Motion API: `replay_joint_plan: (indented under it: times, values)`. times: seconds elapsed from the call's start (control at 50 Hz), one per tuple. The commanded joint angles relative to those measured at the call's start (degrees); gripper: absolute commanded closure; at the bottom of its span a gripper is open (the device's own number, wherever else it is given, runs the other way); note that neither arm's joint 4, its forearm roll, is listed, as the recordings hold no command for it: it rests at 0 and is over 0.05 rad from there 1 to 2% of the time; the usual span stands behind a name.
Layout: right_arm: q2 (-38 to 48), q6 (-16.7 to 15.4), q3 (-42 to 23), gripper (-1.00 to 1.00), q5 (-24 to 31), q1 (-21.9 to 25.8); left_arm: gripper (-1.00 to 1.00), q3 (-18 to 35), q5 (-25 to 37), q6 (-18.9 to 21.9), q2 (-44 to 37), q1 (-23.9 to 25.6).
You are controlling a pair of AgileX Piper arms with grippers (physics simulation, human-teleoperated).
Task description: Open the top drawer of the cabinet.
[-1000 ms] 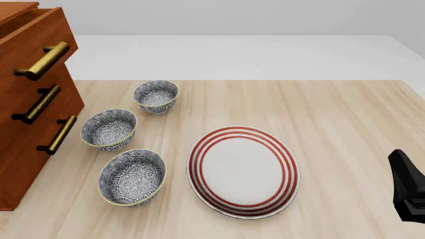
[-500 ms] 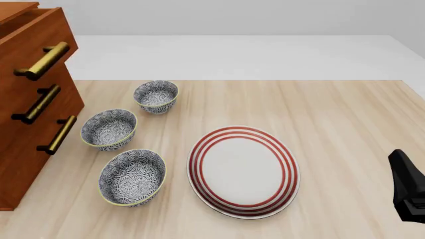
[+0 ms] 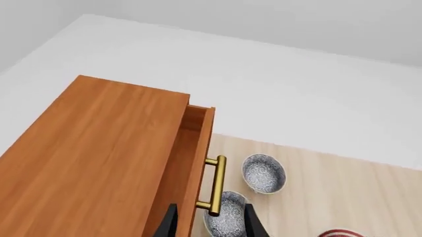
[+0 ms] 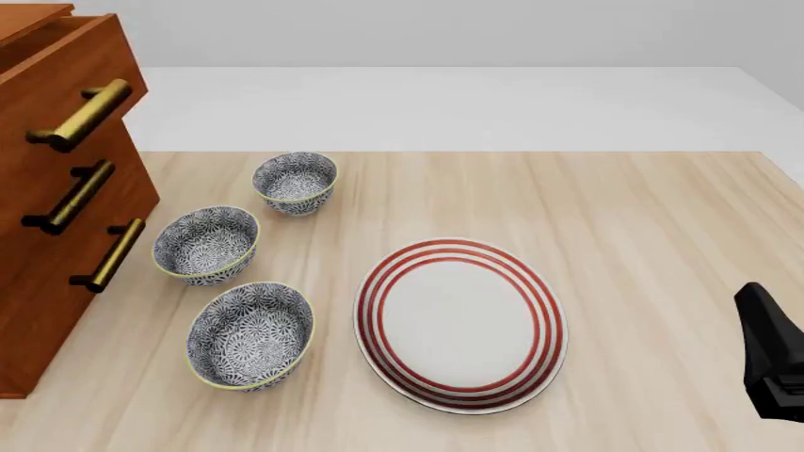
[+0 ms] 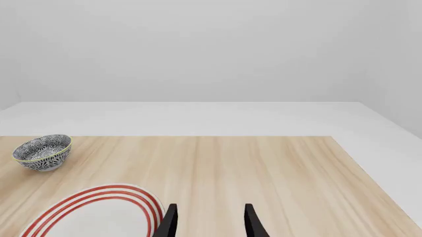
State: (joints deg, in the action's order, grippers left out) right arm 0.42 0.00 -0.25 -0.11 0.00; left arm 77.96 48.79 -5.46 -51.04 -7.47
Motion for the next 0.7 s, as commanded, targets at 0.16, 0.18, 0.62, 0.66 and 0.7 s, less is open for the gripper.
replay_joint_plan:
  times: [0.16,0.18,0.62,0.66,0.7]
  values:
    - [0.01,0.00,0.00,-1.00,0.00,0.00,-1.00,0.04,0.59,-0.44,-4.63,-1.19]
    - [0.01,0.00,0.00,-1.00,0.00,0.00,-1.00,-0.14,0.57,-0.44,-4.59,-1.08]
    - [0.01,0.00,0.00,-1.00,0.00,0.00,-1.00,-1.97,0.21,-0.82,-6.97,-1.80]
    - [0.01,0.00,0.00,-1.00,0.00,0.01,-1.00,-2.16,0.14,-0.58,-7.21,-1.85]
    - [-0.01,-0.01,0.00,-1.00,0.00,0.00,-1.00,-2.39,0.15,-0.46,-7.25,-1.80]
